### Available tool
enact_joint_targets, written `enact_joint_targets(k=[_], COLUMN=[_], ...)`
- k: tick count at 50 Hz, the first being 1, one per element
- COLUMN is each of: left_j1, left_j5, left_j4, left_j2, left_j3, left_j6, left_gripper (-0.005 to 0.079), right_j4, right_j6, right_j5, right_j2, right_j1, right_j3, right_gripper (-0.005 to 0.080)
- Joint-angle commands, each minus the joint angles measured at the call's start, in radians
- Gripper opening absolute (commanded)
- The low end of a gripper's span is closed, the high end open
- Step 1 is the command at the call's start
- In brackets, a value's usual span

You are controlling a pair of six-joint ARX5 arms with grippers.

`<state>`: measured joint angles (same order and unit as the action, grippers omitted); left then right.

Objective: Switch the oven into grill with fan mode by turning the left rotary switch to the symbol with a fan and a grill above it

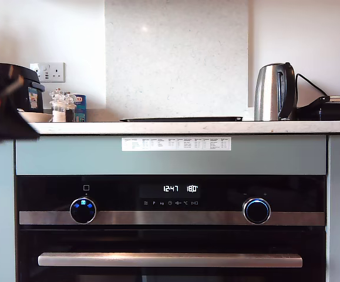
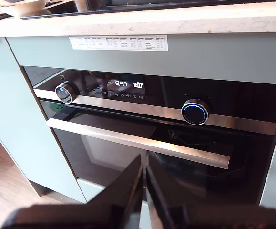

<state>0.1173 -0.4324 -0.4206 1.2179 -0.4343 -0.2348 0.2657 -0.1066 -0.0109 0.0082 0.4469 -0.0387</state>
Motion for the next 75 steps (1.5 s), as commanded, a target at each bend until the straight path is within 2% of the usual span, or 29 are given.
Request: enact_joint_targets(k=[1, 17, 25, 35, 47, 50, 54, 59, 75], left_j1=[0.021, 0.145, 0.184, 0.219, 0.237, 0.237, 0.237, 0.237, 0.237], left_j5=[0.019, 0.175, 0.198, 0.344, 0.405, 0.421, 0.472, 0.523, 0.519], left_j4=[0.018, 0.218, 0.335, 0.575, 0.817, 0.868, 0.903, 0.914, 0.909], left_j2=[-0.066, -0.376, -0.511, -0.675, -0.870, -0.908, -0.952, -1.001, -1.094], left_j3=[0.035, 0.062, 0.069, 0.069, 0.069, 0.070, 0.070, 0.070, 0.069], left_j6=[0.007, 0.039, 0.079, 0.078, 0.078, 0.045, -0.010, -0.020, -0.020], left_gripper=[-0.0019, -0.0020, -0.0020, -0.0020, -0.0020, -0.0020, -0.0020, -0.0019, -0.0019], right_j4=[-0.003, -0.003, -0.003, -0.003, -0.003, -0.003, -0.003, -0.003, -0.003], right_j6=[0.002, 0.002, 0.002, 0.002, 0.002, 0.002, 0.002, 0.002, 0.002], right_j5=[0.004, 0.025, 0.024, 0.024, 0.024, 0.024, 0.024, 0.024, 0.023], right_j2=[-0.006, -0.006, -0.006, -0.006, -0.006, -0.006, -0.006, -0.006, -0.006], right_j1=[0.003, 0.004, 0.004, 0.004, 0.004, 0.004, 0.004, 0.004, 0.004], right_j3=[-0.002, -0.002, -0.002, -0.002, -0.002, -0.002, -0.002, -0.002, -0.002], right_gripper=[-0.0012, -0.0012, -0.0012, -0.0012, -0.0012, -0.0012, -0.0012, -0.0012, -0.0012])
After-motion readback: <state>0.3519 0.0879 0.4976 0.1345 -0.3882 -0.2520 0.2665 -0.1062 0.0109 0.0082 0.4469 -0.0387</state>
